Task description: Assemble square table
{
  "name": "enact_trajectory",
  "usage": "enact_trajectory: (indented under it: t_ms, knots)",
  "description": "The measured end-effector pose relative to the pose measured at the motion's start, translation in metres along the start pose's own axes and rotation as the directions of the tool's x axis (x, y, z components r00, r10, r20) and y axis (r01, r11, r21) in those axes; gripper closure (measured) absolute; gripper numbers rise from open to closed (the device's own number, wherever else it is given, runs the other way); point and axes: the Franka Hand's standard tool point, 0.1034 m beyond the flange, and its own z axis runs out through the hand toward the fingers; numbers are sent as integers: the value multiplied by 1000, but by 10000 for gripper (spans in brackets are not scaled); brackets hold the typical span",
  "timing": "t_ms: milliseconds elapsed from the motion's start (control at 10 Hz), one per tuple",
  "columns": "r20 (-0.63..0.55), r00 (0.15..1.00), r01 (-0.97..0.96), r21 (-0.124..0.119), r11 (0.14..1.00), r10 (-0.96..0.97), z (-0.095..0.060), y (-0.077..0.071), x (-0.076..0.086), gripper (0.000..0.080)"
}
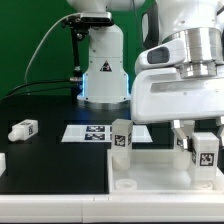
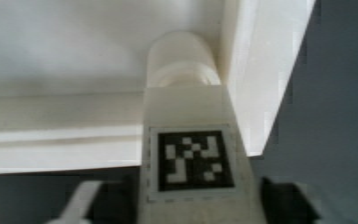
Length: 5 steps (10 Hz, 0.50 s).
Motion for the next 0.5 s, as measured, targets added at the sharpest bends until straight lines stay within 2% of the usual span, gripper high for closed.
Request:
enact_trajectory:
  t_ms: [100,200,500]
  knots:
    - [2,1000,0,0,1000,0,0,0,0,260]
    - [38,999,-2,1,1000,2,1,0,-2,184]
    - [253,967,-18,5,1000,16,1,-3,6,155]
